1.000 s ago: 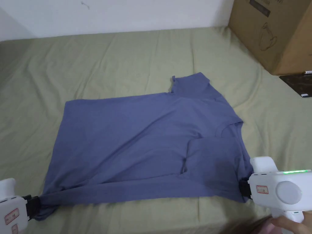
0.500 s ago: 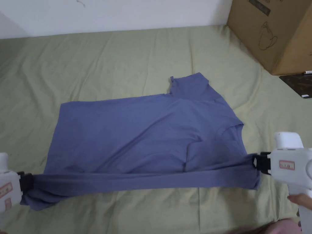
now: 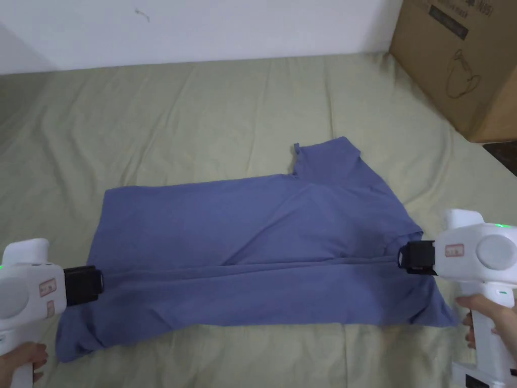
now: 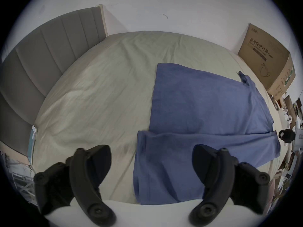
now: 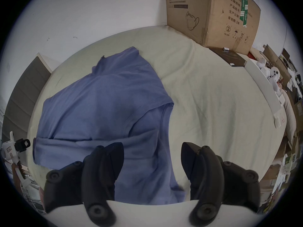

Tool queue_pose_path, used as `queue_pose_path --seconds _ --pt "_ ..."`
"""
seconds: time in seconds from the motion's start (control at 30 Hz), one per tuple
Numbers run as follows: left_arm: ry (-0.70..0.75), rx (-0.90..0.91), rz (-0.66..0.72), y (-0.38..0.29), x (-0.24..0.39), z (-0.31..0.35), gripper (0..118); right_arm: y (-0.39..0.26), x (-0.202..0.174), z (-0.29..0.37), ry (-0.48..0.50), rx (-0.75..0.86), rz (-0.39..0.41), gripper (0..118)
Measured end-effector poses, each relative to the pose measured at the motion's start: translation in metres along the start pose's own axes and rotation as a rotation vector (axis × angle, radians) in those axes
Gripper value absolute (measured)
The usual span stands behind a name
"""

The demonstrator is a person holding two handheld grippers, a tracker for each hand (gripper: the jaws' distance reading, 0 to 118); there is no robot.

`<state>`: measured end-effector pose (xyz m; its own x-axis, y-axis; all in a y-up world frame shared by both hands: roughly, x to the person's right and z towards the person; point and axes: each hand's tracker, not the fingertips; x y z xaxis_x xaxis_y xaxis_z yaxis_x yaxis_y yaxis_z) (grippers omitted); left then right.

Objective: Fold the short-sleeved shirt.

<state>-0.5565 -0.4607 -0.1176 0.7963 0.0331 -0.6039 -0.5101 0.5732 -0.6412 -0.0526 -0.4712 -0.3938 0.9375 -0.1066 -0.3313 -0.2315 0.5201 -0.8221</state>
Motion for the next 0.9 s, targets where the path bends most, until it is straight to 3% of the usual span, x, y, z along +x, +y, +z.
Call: queue_pose_path --seconds 0.03,0.07,0.1,0.13,0.2,0.4,0.43,0.47,0.5,0.53,0.57,0.63,0.7,0.77,0.83,0.87,0.9 --pt "0.002 -0.015 0.007 -0.004 -0.004 0.004 97 -0.005 -0.001 0.01 0.002 0.003 -0.001 74" --pt "-0.004 -0.022 0.016 -0.01 -0.007 0.011 81 -0.011 0.0 0.019 0.009 0.013 -0.001 65" --pt "-0.037 0.0 0.035 -0.017 -0.01 0.023 39 -0.018 0.001 0.031 0.027 0.039 -0.011 33" --pt "-0.048 0.02 0.045 -0.025 -0.013 0.033 6 -0.025 0.001 0.042 0.045 0.077 -0.032 11" --pt "-0.041 0.019 0.046 -0.043 -0.015 0.043 2 -0.04 -0.002 0.054 0.012 0.08 -0.06 1" --pt "-0.01 0.001 0.068 -0.069 -0.019 0.035 3 -0.081 -0.013 0.048 0.045 -0.017 -0.077 1" --pt "-0.021 0.006 0.08 -0.069 -0.02 0.035 12 -0.085 -0.016 0.046 0.048 -0.016 -0.082 1" --pt "-0.02 -0.002 0.082 -0.067 -0.021 0.034 37 -0.089 -0.017 0.046 0.052 -0.019 -0.085 1" --pt "-0.024 -0.014 0.086 -0.065 -0.022 0.026 85 -0.091 -0.017 0.047 0.056 -0.024 -0.086 1" --pt "-0.025 -0.024 0.084 -0.066 -0.021 0.019 110 -0.094 -0.018 0.047 0.062 -0.026 -0.081 1" --pt "-0.024 -0.025 0.08 -0.067 -0.021 0.015 117 -0.095 -0.02 0.048 0.064 -0.028 -0.073 1" --pt "0.002 -0.085 0.074 -0.068 -0.021 -0.005 96 -0.098 -0.019 0.051 0.052 -0.036 -0.042 1" --pt "0.009 -0.139 0.106 -0.073 -0.023 -0.021 47 -0.1 -0.017 0.053 0.047 -0.027 -0.034 1" --pt "0.002 -0.098 0.086 -0.072 -0.02 -0.015 41 -0.101 -0.012 0.055 0.057 -0.025 -0.039 1" --pt "-0.006 -0.081 0.056 -0.068 -0.018 -0.013 10 -0.098 -0.008 0.054 0.05 -0.026 -0.068 4" --pt "-0.004 -0.081 0.05 -0.066 -0.017 -0.013 5 -0.095 -0.006 0.052 0.041 -0.033 -0.078 11" --pt "-0.001 -0.099 0.051 -0.061 -0.014 -0.008 5 -0.091 -0.003 0.049 0.015 -0.025 -0.085 36"
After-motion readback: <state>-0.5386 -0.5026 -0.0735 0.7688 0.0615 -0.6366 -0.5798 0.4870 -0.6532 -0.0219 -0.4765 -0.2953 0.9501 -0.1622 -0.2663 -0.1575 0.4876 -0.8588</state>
